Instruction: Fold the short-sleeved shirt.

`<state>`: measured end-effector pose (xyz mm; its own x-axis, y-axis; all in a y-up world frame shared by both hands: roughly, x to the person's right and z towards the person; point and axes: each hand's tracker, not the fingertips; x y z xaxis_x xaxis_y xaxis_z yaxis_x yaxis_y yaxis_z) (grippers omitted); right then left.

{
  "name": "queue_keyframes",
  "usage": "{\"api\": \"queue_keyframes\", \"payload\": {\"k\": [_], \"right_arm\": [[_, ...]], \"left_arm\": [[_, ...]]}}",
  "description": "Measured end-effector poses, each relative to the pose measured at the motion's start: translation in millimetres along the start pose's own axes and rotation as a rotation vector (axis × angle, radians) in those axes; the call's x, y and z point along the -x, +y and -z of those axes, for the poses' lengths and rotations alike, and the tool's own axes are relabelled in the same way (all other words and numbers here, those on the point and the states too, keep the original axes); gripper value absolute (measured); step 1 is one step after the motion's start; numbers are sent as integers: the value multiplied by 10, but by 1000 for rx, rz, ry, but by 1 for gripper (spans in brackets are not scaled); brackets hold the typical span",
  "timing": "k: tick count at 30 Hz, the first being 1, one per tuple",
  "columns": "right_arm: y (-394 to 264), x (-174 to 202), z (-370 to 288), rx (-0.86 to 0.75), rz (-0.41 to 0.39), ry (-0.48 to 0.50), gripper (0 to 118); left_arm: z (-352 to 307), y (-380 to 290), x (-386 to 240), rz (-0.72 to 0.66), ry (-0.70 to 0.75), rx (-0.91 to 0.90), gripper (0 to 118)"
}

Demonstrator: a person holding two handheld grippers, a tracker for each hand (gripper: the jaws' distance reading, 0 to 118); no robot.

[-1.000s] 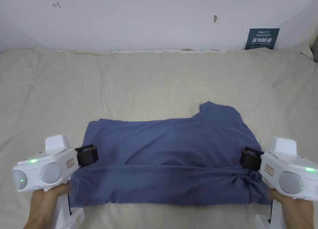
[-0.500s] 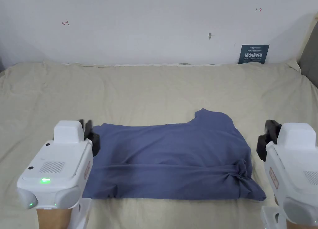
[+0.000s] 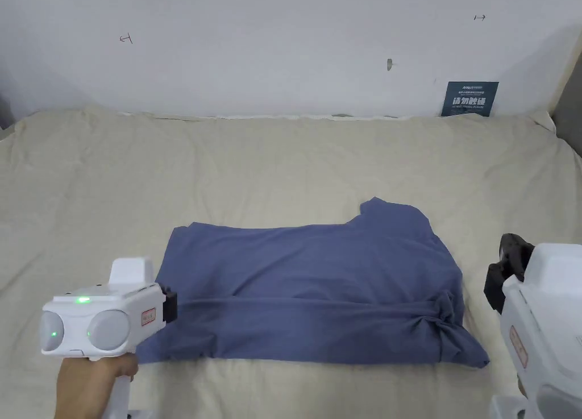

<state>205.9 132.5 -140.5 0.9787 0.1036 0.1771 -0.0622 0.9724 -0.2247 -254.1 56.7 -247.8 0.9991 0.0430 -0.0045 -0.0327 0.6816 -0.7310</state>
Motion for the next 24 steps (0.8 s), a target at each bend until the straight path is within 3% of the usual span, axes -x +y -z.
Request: {"api": "queue_keyframes", "payload": {"k": [4, 6, 7, 8, 9, 10, 11, 13, 14, 16, 18, 20, 22, 23, 24], "right_arm": [[-113, 5, 112, 48, -3, -9, 1], [-172, 15, 173, 73, -6, -14, 1], [-196, 17, 204, 85, -6, -16, 1], [-228, 31, 218, 96, -3, -14, 1], [-252, 41, 247, 106, -4, -14, 1], [-269, 52, 275, 115, -7, -15, 1], [-284, 63, 302, 122, -9, -16, 1], [-318, 89, 337, 137, -13, -16, 1], [-331, 98, 363, 144, -13, -16, 1], [-364, 106, 412, 164, -10, -13, 1], [-407, 108, 456, 181, -6, -12, 1], [-474, 94, 524, 223, -5, -14, 2], [-586, 58, 646, 295, 33, -10, 17], [-652, 30, 728, 353, 45, -11, 39], [-737, -15, 817, 412, 81, -7, 39]], "left_arm": [[394, -77, 344, -112, 3, 117, 0], [542, -121, 446, -101, 38, 138, 14], [604, -156, 490, -106, 58, 134, 32], [681, -177, 538, -97, 57, 144, 69], [763, -203, 594, -104, 47, 164, 91], [794, -245, 599, -124, 42, 192, 108], [840, -274, 615, -143, 49, 217, 112], [944, -337, 640, -144, 59, 203, 106], [958, -383, 616, -135, 71, 205, 94], [1048, -444, 605, -103, 88, 249, 54], [1050, -522, 550, -101, 85, 250, 41], [993, -498, 509, -90, 91, 211, 9], [959, -477, 461, -124, 5, 197, 9], [944, -461, 430, -115, 49, 201, 9], [894, -445, 424, -106, 48, 188, 9]]}}
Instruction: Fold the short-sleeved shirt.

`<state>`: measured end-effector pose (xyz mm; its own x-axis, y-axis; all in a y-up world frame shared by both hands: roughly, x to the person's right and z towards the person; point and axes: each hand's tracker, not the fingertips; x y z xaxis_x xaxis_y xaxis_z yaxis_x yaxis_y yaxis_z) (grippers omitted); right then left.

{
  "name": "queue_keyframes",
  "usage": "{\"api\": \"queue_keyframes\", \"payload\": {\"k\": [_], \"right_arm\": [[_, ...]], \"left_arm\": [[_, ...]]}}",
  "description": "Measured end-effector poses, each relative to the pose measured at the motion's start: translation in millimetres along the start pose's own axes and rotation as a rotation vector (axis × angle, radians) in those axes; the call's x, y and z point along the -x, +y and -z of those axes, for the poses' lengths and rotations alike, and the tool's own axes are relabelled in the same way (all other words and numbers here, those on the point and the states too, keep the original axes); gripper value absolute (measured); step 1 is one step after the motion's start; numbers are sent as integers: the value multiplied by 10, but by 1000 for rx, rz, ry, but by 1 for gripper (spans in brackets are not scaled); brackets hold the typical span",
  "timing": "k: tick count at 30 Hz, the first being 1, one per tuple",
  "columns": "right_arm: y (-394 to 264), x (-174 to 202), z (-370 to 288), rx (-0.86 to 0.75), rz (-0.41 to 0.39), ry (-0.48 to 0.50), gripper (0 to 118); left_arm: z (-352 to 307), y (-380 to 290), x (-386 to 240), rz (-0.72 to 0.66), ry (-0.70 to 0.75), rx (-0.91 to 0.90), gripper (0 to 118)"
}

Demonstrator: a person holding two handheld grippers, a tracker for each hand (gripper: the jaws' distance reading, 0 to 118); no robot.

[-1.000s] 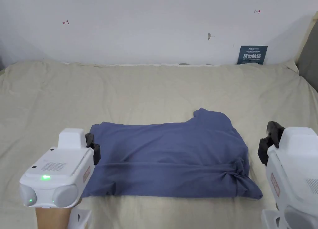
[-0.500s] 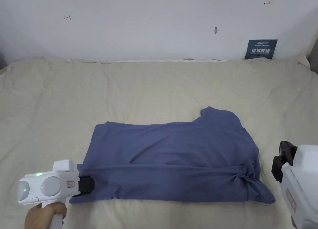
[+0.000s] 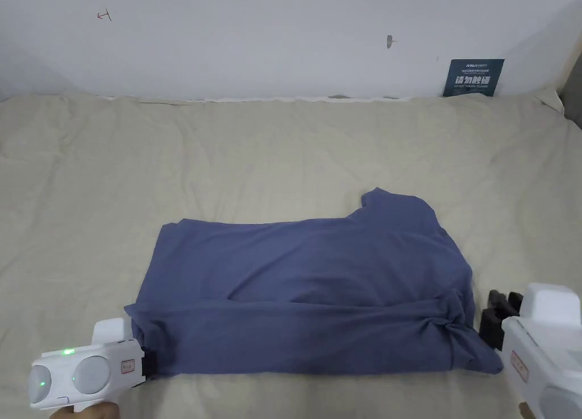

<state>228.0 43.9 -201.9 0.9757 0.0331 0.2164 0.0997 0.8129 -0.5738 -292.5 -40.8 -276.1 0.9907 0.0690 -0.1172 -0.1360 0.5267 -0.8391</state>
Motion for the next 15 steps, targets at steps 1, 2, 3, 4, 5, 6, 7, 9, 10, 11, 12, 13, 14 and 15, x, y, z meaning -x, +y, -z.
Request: {"api": "queue_keyframes", "payload": {"k": [1, 2, 3, 4, 5, 6, 7, 9, 10, 11, 12, 13, 14, 15], "right_arm": [[-40, -38, 142, 77, 25, 5, 45], [-86, -69, 272, 144, 37, 8, 65], [-163, -93, 424, 192, 71, -1, 82], [-235, -112, 574, 244, 75, -14, 97], [-305, -126, 685, 279, 97, -26, 106], [-376, -128, 775, 280, 103, -29, 104], [-426, -125, 863, 298, 87, -25, 100], [-500, -118, 1010, 352, 93, -12, 87], [-528, -117, 1059, 371, 106, 6, 80], [-552, -114, 1098, 381, 103, 21, 68], [-576, -113, 1133, 391, 94, 36, 54], [-589, -101, 1119, 379, 91, 41, 39], [-585, -78, 1066, 363, 72, 41, 15], [-577, -67, 1017, 345, 52, 69, 14]], "left_arm": [[-58, 19, -6, 13, -25, -40, 9], [-113, 23, -14, 22, -18, -47, 9], [-168, 42, -18, 36, -12, -61, 9], [-216, 61, -12, 40, -16, -74, 9], [-252, 83, -1, 39, -20, -78, 9], [-298, 90, -7, 37, -28, -80, 9], [-322, 105, 1, 36, -34, -82, 9], [-341, 121, 7, 40, -30, -87, 9], [-311, 121, 25, 42, -27, -87, 9], [-303, 119, 29, 40, -26, -86, 9], [-300, 118, 34, 36, -27, -85, 9], [-299, 116, 36, 30, -27, -82, 9], [-285, 106, 40, 28, -24, -81, 9], [-284, 96, 41, 25, -22, -82, 9]]}}
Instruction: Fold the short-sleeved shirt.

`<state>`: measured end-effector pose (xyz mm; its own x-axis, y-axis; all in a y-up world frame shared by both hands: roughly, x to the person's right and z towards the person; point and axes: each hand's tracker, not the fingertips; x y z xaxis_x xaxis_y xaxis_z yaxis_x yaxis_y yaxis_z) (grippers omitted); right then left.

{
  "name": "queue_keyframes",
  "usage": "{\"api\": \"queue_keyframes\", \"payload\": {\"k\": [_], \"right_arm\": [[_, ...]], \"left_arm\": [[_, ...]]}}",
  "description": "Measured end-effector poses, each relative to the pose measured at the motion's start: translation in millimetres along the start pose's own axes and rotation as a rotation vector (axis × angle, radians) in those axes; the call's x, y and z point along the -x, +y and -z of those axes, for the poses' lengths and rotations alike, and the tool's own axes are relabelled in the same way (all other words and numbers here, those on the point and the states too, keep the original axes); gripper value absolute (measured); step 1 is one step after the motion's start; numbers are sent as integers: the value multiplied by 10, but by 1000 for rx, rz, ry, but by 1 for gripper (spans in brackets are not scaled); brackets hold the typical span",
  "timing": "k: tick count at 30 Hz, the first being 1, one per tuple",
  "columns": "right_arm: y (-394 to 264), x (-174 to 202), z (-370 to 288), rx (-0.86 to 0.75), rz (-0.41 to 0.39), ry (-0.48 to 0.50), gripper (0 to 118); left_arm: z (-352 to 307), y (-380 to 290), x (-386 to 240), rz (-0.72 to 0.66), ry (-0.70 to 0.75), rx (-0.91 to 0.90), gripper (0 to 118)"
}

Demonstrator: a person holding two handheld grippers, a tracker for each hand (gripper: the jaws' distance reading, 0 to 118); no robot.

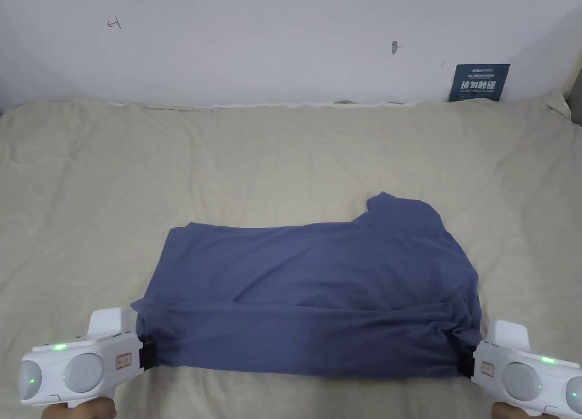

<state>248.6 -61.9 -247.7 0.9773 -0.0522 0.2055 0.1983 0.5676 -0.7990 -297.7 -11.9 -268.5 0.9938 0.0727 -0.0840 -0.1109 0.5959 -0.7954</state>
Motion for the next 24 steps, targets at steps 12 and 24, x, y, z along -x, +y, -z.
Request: {"api": "queue_keyframes", "payload": {"k": [12, 24], "right_arm": [[-543, -186, -889, -58, -35, -15, 14], [-1080, -302, -812, 36, 44, -10, 15]], "left_arm": [[-373, -445, 193, -61, -3, 50, 9], [-232, -1017, 200, -61, 67, 168, 13]]}}
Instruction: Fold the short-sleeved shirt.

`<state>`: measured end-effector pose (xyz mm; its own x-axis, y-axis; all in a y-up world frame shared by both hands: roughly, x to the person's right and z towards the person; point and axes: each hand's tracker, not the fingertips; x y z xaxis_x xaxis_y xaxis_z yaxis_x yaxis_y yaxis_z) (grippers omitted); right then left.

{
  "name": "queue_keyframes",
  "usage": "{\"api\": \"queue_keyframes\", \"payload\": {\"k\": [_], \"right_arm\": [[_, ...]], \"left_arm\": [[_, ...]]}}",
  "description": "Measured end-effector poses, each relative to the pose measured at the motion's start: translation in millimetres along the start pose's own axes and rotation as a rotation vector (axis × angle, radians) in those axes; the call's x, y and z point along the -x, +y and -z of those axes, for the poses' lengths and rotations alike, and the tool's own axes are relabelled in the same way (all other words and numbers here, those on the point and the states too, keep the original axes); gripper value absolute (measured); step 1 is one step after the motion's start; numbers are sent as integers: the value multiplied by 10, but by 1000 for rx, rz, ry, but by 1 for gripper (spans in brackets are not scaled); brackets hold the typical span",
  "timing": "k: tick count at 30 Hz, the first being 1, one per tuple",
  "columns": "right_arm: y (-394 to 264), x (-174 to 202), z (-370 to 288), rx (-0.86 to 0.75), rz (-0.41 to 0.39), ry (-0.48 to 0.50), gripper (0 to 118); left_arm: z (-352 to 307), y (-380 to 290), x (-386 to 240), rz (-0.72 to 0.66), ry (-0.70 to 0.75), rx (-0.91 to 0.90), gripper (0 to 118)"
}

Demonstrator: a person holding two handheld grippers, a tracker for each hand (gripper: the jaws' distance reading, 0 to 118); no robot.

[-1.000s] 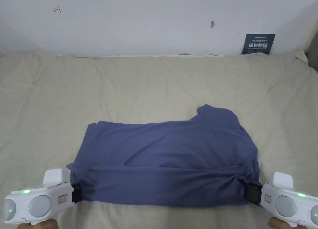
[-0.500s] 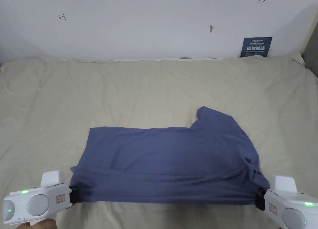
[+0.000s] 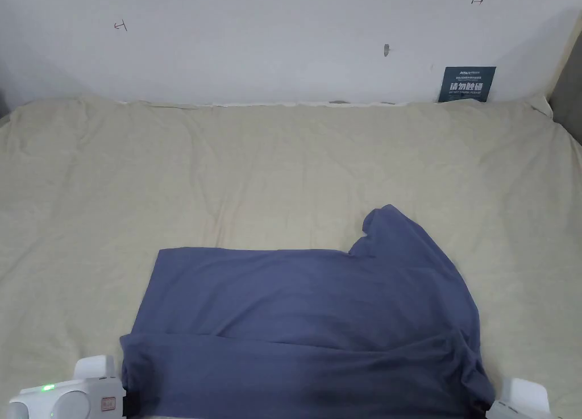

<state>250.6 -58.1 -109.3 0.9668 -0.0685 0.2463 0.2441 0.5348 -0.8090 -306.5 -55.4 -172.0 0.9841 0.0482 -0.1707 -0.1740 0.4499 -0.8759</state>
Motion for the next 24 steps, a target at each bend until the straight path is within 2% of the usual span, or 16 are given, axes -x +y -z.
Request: {"api": "queue_keyframes", "payload": {"k": [1, 3, 4, 5, 6, 9, 15, 16, 17, 18, 19, 20, 21, 22, 23, 24], "right_arm": [[23, 23, -72, -1, -1, -4, 22], [133, 64, -263, -47, 0, -34, 62], [215, 80, -392, -105, -9, -15, 81], [282, 147, -554, -148, -12, 0, 98], [382, 205, -730, -206, -12, 13, 102], [697, 318, -1116, -384, -44, 32, 101], [1096, 605, -1802, -683, -111, 70, 101], [1133, 654, -1885, -716, -128, 63, 99], [1145, 690, -1912, -749, -137, 57, 92], [1156, 728, -1962, -783, -145, 50, 83], [1161, 762, -2004, -815, -160, 39, 71], [1161, 790, -2032, -837, -168, 29, 51], [1143, 827, -2040, -855, -179, 21, 51], [1131, 846, -2057, -875, -187, 19, 42], [1129, 854, -2058, -888, -187, 14, 9], [1129, 880, -2068, -916, -190, -7, 1]], "left_arm": [[-13, 14, -23, 5, 11, -6, 25], [-133, 52, -83, 14, 41, -9, 80], [-232, 84, -103, 0, 20, -48, 101], [-353, 124, -128, -10, -23, -104, 115], [-510, 184, -178, -17, -63, -178, 116], [-988, 413, -373, 1, -129, -364, 116], [-1835, 697, -842, 90, -143, -789, 115], [-1924, 723, -916, 112, -130, -834, 114], [-1988, 745, -987, 126, -107, -865, 108], [-2040, 758, -1061, 143, -76, -896, 95], [-2064, 770, -1120, 145, -62, -929, 75], [-2082, 764, -1166, 157, -56, -956, 41], [-2084, 753, -1208, 166, -51, -975, 41], [-2072, 751, -1248, 171, -48, -976, 28], [-2044, 768, -1271, 176, -45, -981, 1], [-2017, 759, -1266, 170, -61, -973, 0]]}}
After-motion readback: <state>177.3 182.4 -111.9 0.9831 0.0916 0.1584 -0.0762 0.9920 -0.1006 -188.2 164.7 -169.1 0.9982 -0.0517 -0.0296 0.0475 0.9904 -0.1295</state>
